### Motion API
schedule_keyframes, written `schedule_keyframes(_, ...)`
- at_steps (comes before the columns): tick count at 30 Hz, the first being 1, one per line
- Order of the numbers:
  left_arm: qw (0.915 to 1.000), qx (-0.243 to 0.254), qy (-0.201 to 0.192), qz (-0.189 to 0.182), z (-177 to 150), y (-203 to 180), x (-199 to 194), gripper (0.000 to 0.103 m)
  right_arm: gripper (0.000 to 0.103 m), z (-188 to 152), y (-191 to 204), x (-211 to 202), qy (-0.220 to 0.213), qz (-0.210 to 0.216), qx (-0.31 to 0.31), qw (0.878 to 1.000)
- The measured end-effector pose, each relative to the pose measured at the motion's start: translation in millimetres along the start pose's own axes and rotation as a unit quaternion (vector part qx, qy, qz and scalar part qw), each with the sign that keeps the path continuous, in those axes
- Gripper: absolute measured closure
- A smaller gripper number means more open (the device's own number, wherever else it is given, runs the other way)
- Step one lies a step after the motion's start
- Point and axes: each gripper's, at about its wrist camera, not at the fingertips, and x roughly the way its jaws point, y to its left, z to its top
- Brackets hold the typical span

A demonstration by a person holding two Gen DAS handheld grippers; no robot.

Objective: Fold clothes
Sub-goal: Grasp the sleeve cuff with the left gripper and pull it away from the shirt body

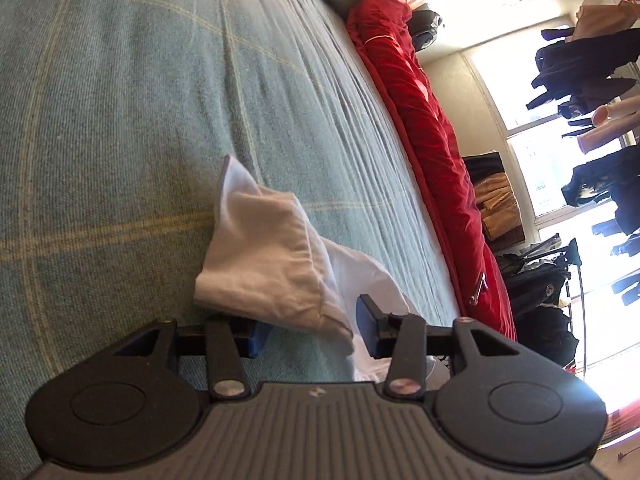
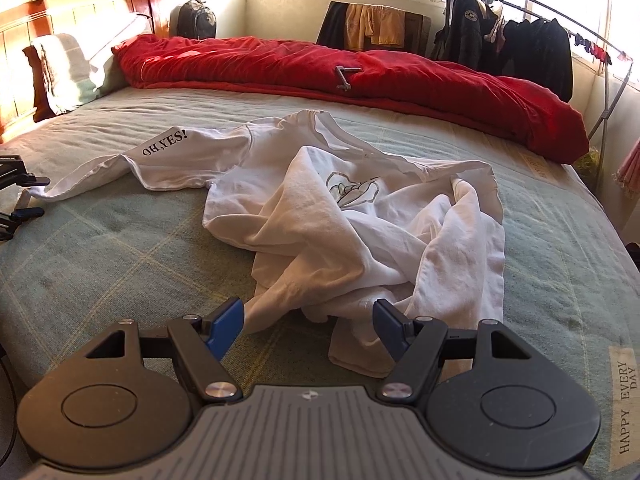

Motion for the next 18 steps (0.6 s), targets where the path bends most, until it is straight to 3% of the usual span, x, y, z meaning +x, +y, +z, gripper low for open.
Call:
schedule_keyframes(2, 0.9991, 0.031, -0.019, 0.023, 5, -8, -1, 0.088, 0.028, 0, 2, 1, 0.002, 0.002, -0.004, 1.000)
schedule_keyframes(3, 0.9979, 0.048, -0.024, 0.035, 9, -12, -1, 0.092, 0.028, 0, 3, 2, 0.002, 0.003, -0.006, 1.000)
schedule_keyframes(10, 0.9831, 0.142, -0.083, 0.080, 43, -37, -19, 0.095, 0.028, 1, 9, 4, 0.003, 0.007, -0.019, 1.000)
schedule_keyframes(16, 0.9703, 0.189, -0.119, 0.093, 70, -49, -33, 0.095, 0.028, 2, 12, 5, 0.004, 0.005, -0.021, 1.000)
schedule_keyframes(18, 0.9697, 0.191, -0.121, 0.092, 77, -51, -35, 0.095, 0.028, 3, 13, 5, 0.004, 0.005, -0.024, 1.000)
